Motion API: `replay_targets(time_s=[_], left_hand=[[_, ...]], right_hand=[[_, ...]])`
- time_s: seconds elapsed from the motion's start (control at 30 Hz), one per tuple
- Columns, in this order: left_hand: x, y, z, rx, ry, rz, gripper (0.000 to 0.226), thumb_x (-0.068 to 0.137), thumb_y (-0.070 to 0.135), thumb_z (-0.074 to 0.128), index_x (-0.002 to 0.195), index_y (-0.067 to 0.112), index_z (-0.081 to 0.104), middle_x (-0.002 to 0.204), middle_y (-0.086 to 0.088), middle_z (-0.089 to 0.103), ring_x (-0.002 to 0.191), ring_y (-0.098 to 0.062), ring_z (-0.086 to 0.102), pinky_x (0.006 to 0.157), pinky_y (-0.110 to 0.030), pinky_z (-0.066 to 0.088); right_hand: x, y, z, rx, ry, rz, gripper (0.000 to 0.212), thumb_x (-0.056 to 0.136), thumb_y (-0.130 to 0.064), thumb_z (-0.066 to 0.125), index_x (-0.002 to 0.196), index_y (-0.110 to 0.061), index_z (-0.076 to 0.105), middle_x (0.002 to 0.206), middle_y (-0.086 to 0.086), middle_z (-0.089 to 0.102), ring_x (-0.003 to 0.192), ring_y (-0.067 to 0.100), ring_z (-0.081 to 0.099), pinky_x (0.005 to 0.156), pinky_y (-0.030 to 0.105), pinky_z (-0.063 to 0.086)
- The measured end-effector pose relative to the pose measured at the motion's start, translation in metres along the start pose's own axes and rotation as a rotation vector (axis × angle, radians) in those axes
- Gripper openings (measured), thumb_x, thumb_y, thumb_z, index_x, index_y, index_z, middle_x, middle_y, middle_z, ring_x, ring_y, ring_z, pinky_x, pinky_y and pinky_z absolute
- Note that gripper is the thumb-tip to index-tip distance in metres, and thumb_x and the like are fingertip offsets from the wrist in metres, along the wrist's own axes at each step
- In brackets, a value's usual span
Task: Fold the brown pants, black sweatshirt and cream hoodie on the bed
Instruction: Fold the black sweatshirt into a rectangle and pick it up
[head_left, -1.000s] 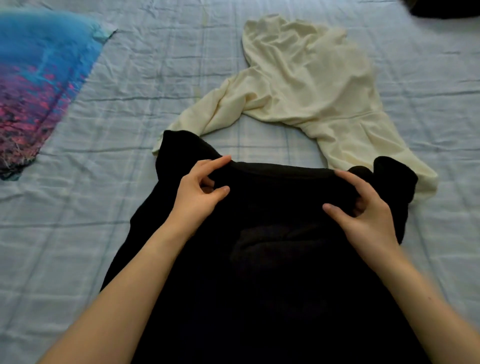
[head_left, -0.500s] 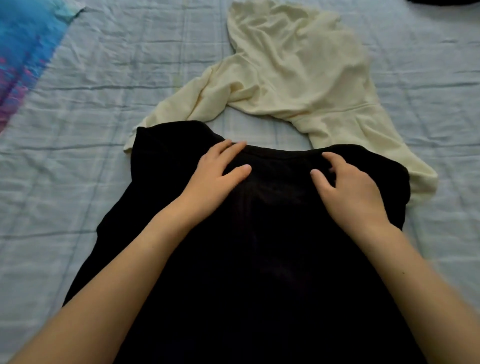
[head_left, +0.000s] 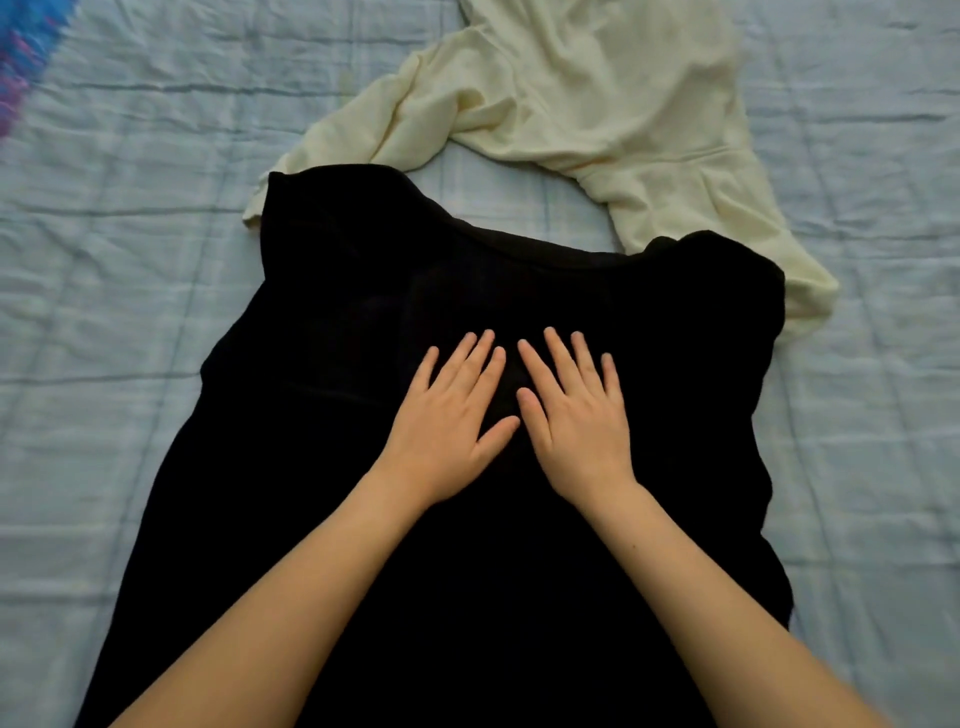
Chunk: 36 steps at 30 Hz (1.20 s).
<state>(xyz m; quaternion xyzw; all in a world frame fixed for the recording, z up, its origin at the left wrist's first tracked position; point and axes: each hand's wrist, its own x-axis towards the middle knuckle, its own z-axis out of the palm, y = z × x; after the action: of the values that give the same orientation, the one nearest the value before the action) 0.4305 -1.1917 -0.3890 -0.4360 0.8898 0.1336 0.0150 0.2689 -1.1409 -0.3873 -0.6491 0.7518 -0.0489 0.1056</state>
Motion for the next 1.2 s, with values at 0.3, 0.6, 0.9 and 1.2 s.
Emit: replay_targets(time_s=[0.3, 0.6, 0.9, 1.2], left_hand=[[-0.057, 0.024, 0.028, -0.059, 0.003, -0.101, 0.069, 0.097, 0.058, 0.01, 0.154, 0.022, -0.004, 0.164, -0.005, 0.0, 0.151, -0.02, -0.005, 0.122, -0.046, -0.002], [-0.01, -0.005, -0.039, -0.362, 0.221, 0.022, 0.057, 0.097, 0.048, 0.039, 0.147, 0.02, 0.041, 0.151, -0.004, 0.04, 0.14, -0.019, 0.034, 0.117, -0.036, 0.027], [0.146, -0.086, -0.088, -0.116, 0.002, 0.125, 0.057, 0.095, 0.04, 0.058, 0.147, 0.026, 0.04, 0.145, -0.006, 0.049, 0.143, -0.029, 0.031, 0.118, -0.038, 0.021], [0.176, -0.144, -0.088, -0.312, -0.377, 0.012, 0.067, 0.078, 0.049, 0.075, 0.133, 0.056, 0.038, 0.135, 0.007, 0.055, 0.123, -0.016, 0.053, 0.096, -0.026, 0.036]], right_hand=[[-0.067, -0.009, 0.023, 0.021, -0.027, 0.045, 0.059, 0.102, -0.043, 0.02, 0.159, -0.027, 0.017, 0.166, 0.001, 0.011, 0.154, 0.021, 0.0, 0.125, 0.048, 0.008], [-0.017, 0.006, -0.053, 0.297, 0.154, -0.034, 0.046, 0.099, -0.032, 0.048, 0.142, -0.016, 0.053, 0.139, 0.004, 0.058, 0.124, 0.026, 0.054, 0.104, 0.042, 0.046], [0.144, 0.051, -0.096, 0.122, -0.329, -0.253, 0.058, 0.097, -0.037, 0.058, 0.149, -0.045, 0.034, 0.143, 0.003, 0.049, 0.127, 0.025, 0.048, 0.105, 0.035, 0.038], [0.189, 0.092, -0.094, -0.284, -0.631, -0.294, 0.079, 0.066, -0.094, 0.028, 0.135, -0.077, -0.007, 0.112, 0.003, 0.057, 0.107, 0.026, 0.056, 0.099, 0.04, 0.042]])
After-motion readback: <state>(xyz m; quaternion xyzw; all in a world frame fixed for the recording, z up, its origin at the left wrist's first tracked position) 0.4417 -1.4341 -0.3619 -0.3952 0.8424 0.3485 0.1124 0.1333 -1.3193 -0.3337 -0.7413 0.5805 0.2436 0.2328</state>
